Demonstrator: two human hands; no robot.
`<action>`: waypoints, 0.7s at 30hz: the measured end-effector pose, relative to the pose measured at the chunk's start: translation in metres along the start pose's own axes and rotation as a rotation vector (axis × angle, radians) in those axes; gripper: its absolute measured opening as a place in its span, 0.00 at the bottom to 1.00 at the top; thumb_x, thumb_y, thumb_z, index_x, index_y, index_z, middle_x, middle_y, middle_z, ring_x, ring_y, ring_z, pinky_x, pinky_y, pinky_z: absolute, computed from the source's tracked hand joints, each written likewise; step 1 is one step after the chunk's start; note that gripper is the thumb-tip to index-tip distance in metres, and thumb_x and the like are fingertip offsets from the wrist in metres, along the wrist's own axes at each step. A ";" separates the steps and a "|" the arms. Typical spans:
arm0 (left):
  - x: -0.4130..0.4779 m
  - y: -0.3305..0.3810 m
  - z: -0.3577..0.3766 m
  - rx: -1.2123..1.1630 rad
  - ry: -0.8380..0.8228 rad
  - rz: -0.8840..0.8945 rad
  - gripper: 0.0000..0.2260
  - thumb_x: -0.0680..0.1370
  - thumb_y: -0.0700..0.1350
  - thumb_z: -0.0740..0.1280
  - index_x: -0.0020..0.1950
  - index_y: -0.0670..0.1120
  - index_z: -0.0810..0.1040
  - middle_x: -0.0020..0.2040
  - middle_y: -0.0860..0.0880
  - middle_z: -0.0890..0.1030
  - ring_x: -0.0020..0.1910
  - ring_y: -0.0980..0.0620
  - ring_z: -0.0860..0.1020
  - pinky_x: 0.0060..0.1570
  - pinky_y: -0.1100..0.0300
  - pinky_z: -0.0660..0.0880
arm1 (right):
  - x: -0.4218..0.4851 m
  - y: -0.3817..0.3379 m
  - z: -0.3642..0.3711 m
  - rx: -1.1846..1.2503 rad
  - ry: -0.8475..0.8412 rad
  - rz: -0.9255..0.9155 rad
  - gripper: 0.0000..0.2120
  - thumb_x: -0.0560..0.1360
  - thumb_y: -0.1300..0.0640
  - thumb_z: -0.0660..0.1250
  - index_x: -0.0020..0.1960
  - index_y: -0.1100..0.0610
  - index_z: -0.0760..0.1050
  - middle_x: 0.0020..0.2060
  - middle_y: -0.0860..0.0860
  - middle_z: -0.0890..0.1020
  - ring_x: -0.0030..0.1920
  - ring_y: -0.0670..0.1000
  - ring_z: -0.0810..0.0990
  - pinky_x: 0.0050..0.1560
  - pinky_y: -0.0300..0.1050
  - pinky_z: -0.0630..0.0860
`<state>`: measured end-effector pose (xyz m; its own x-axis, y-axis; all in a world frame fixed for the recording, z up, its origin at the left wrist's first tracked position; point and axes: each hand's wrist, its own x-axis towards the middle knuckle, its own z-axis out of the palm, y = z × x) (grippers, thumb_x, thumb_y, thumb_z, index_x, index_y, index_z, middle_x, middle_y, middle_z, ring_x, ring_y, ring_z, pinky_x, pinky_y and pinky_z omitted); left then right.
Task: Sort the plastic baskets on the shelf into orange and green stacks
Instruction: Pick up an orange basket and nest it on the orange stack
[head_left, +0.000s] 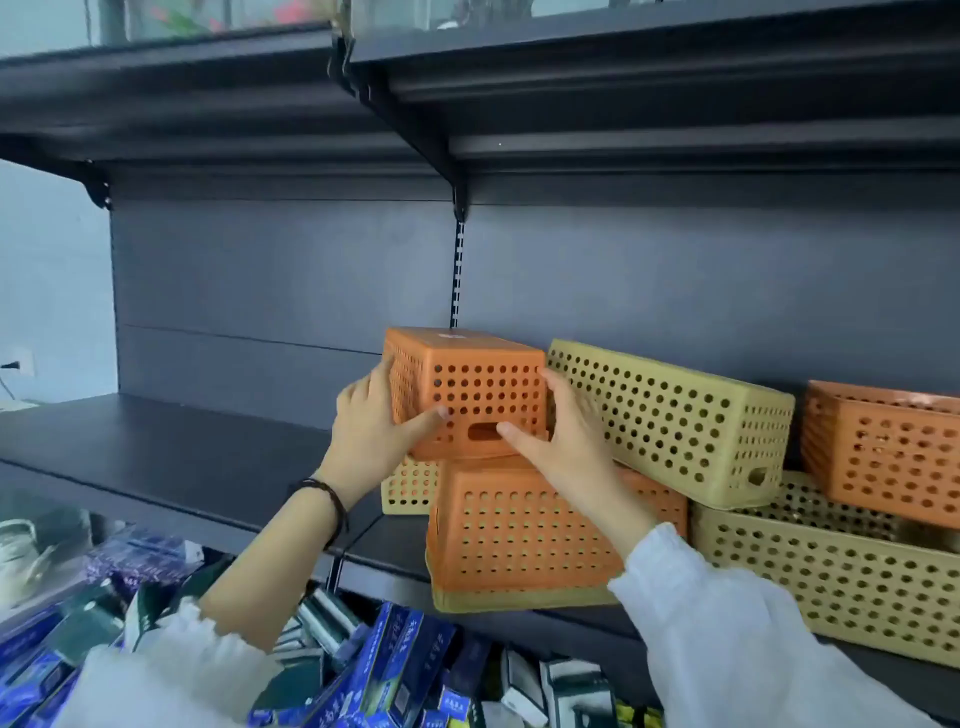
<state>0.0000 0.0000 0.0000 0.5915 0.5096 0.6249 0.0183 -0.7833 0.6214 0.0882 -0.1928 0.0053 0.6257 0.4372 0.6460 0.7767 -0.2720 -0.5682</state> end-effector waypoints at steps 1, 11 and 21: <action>0.010 -0.009 0.002 0.023 -0.025 -0.002 0.44 0.69 0.69 0.66 0.77 0.48 0.56 0.74 0.45 0.66 0.75 0.40 0.56 0.71 0.43 0.56 | 0.007 -0.001 0.005 -0.074 0.025 -0.030 0.42 0.70 0.43 0.72 0.77 0.49 0.54 0.74 0.49 0.63 0.74 0.49 0.58 0.71 0.49 0.58; 0.043 -0.043 0.022 -0.270 -0.307 0.148 0.38 0.71 0.74 0.54 0.77 0.60 0.52 0.74 0.57 0.62 0.75 0.52 0.53 0.73 0.43 0.53 | 0.042 -0.005 0.045 -0.497 -0.116 -0.208 0.62 0.56 0.31 0.74 0.73 0.32 0.33 0.76 0.41 0.34 0.73 0.57 0.25 0.72 0.67 0.35; 0.058 -0.082 0.002 -0.408 -0.239 0.207 0.24 0.70 0.70 0.55 0.67 0.75 0.59 0.68 0.59 0.63 0.69 0.60 0.54 0.72 0.47 0.54 | 0.031 -0.017 0.026 -0.461 -0.016 -0.194 0.53 0.55 0.29 0.71 0.73 0.32 0.48 0.71 0.39 0.54 0.75 0.48 0.47 0.72 0.65 0.56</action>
<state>0.0342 0.0933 -0.0153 0.7180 0.2253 0.6585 -0.4064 -0.6323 0.6595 0.0926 -0.1526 0.0222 0.4684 0.5291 0.7076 0.8321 -0.5334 -0.1520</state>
